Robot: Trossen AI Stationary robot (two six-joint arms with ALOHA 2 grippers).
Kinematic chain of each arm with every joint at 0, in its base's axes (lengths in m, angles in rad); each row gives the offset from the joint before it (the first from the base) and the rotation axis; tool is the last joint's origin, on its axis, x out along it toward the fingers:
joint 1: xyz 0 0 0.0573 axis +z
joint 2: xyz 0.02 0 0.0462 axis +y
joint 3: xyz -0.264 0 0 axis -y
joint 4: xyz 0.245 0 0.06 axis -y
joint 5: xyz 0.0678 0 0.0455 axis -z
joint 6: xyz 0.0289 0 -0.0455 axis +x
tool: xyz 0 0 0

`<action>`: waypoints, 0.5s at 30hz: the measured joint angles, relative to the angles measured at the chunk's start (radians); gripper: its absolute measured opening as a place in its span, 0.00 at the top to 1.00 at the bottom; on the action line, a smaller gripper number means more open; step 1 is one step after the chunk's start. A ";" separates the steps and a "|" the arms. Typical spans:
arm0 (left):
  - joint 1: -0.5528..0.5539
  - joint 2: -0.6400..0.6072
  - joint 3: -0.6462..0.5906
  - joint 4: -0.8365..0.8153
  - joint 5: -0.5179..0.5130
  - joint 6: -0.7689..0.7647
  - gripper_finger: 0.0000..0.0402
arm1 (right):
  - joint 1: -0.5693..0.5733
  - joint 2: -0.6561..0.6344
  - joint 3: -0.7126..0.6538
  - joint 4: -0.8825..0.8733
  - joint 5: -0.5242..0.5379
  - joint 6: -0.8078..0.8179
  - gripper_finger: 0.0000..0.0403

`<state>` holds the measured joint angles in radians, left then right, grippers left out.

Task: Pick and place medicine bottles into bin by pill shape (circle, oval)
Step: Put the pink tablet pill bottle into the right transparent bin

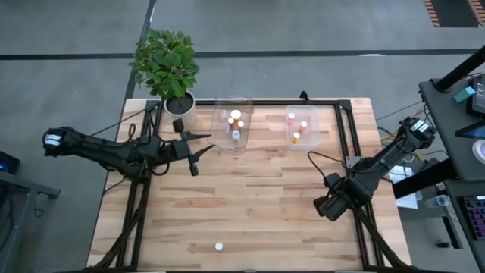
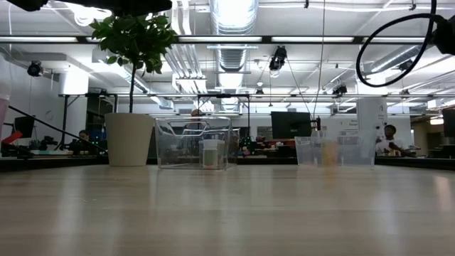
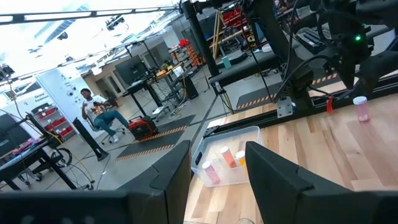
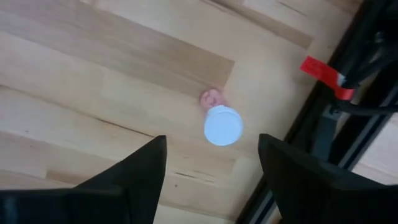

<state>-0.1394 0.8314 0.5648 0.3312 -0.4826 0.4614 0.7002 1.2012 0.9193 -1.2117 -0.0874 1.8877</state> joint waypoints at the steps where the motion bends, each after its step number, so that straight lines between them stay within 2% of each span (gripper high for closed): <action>1: 0.000 0.000 0.000 0.000 0.000 0.000 0.66 | 0.000 0.000 -0.004 0.009 0.000 0.000 0.40; 15: 0.000 0.000 0.000 -0.001 0.000 0.016 0.66 | 0.000 0.000 -0.042 0.050 0.001 -0.002 0.41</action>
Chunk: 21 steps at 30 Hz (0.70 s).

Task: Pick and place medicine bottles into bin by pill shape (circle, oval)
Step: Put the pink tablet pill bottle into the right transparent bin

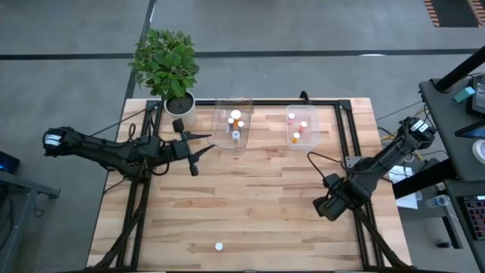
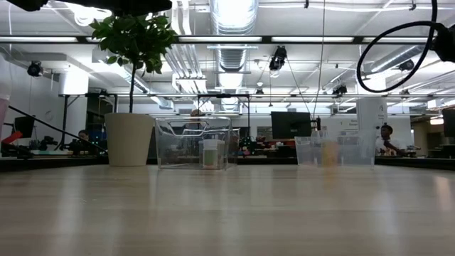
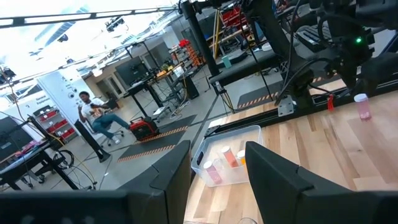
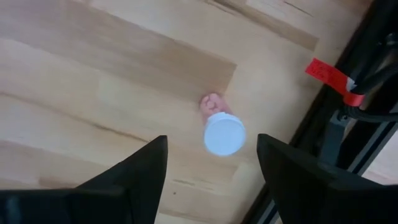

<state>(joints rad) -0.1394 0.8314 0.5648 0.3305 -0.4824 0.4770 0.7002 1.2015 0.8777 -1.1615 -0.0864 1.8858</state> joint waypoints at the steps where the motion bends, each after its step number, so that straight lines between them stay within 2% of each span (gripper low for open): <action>1: 0.000 0.000 0.000 0.000 0.000 0.000 0.66 | 0.000 0.000 -0.005 0.001 0.000 0.000 0.41; 10: 0.000 0.000 0.000 -0.002 0.000 0.000 0.66 | 0.000 0.013 -0.079 0.094 0.000 -0.001 0.42; 21: 0.000 0.000 0.000 -0.002 0.000 0.000 0.66 | 0.000 0.013 -0.119 0.129 -0.026 -0.011 0.44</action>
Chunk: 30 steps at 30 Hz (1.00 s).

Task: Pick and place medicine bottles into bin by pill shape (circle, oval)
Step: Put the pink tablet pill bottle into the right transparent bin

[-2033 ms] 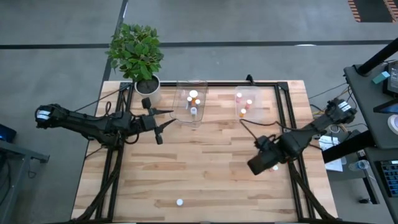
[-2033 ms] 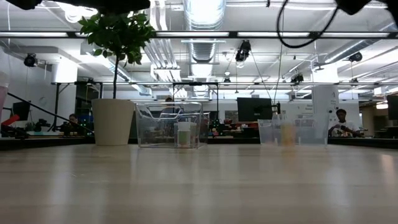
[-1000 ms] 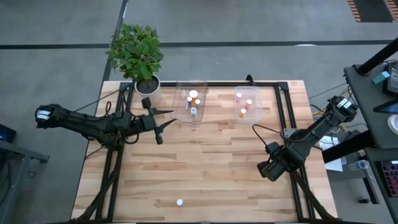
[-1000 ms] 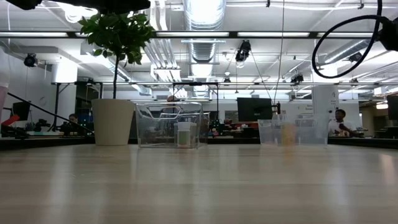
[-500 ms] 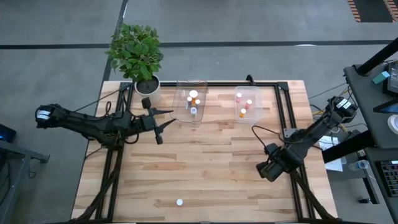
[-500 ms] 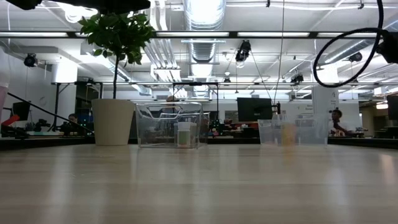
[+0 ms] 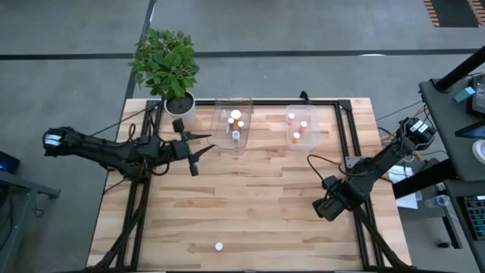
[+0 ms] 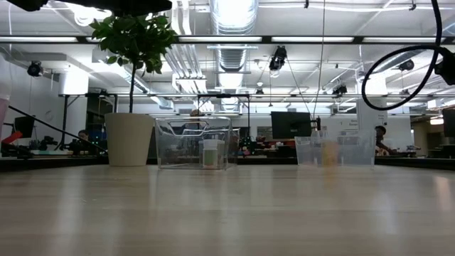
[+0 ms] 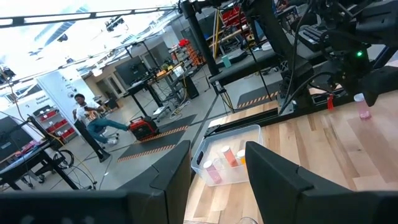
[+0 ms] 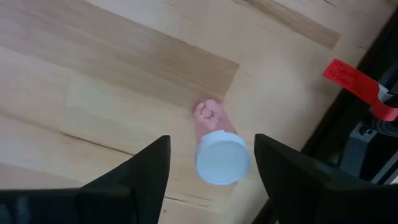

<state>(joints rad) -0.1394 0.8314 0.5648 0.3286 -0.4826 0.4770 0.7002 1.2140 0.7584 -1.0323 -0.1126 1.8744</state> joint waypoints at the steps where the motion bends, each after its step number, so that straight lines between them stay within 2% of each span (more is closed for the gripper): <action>1: 0.000 0.000 0.000 0.000 0.000 0.000 0.66 | 0.000 0.000 -0.002 0.002 -0.004 0.000 0.45; 13: 0.000 0.000 0.000 0.000 0.000 0.000 0.66 | 0.000 0.000 -0.011 0.005 0.000 0.002 0.76; 19: 0.000 0.000 0.000 0.000 0.000 0.000 0.66 | 0.000 -0.002 -0.010 0.002 0.000 0.012 0.74; 25: 0.000 0.000 0.000 0.000 0.000 0.000 0.66 | -0.011 -0.002 0.059 -0.010 0.009 0.014 0.73; 30: 0.000 0.000 0.000 0.003 0.000 0.001 0.66 | -0.065 -0.001 0.137 -0.009 0.133 -0.034 0.73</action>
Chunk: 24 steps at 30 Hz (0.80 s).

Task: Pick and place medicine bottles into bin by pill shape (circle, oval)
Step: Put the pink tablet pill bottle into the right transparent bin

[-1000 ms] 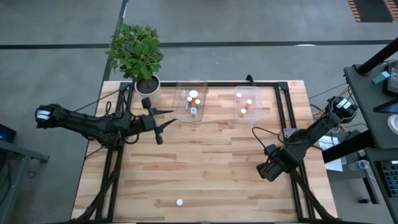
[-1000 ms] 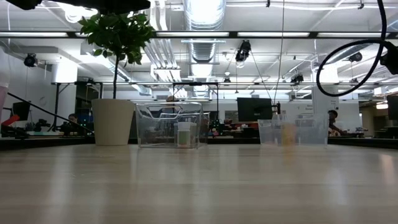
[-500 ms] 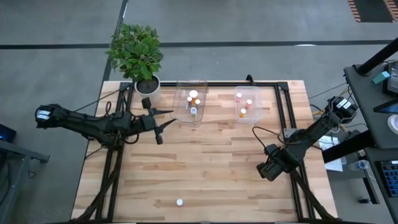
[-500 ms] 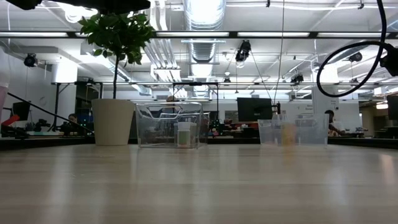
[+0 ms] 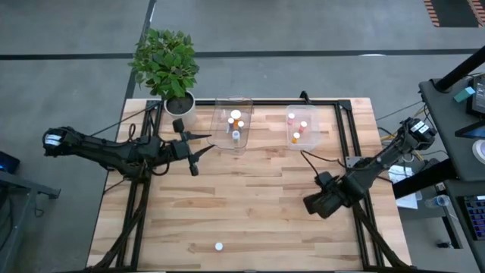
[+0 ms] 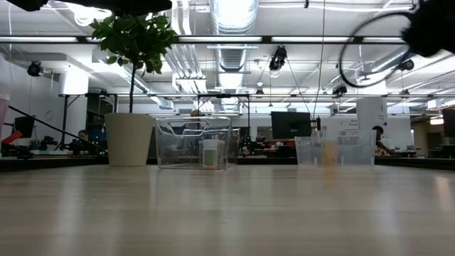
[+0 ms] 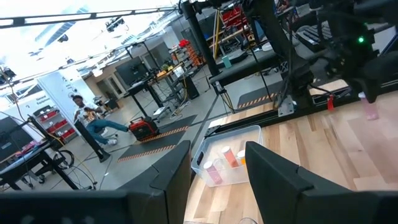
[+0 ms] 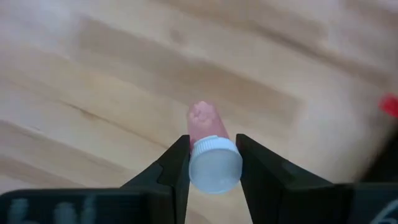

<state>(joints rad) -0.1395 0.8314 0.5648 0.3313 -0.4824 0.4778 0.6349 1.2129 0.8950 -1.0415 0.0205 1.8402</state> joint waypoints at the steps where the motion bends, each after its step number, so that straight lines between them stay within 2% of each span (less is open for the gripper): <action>1: 0.000 0.000 0.000 0.000 0.000 0.000 0.66 | -0.017 0.000 0.017 0.003 0.036 -0.019 0.73; 4: 0.000 0.000 0.000 0.001 0.000 0.012 0.66 | -0.083 0.000 0.069 0.006 0.111 -0.117 0.73; 8: 0.000 0.000 0.000 0.003 0.000 0.034 0.66 | -0.186 0.000 0.139 0.008 0.158 -0.296 0.73; 19: 0.001 0.000 0.000 0.005 0.000 0.053 0.66 | -0.534 0.001 0.316 -0.002 0.215 -0.871 0.73; 24: 0.001 0.000 0.000 0.005 0.000 0.053 0.66 | -0.711 0.001 0.359 -0.002 0.215 -1.083 0.73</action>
<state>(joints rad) -0.1387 0.8314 0.5648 0.3363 -0.4828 0.5308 -0.0758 1.2137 1.2542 -1.0431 0.2356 0.7573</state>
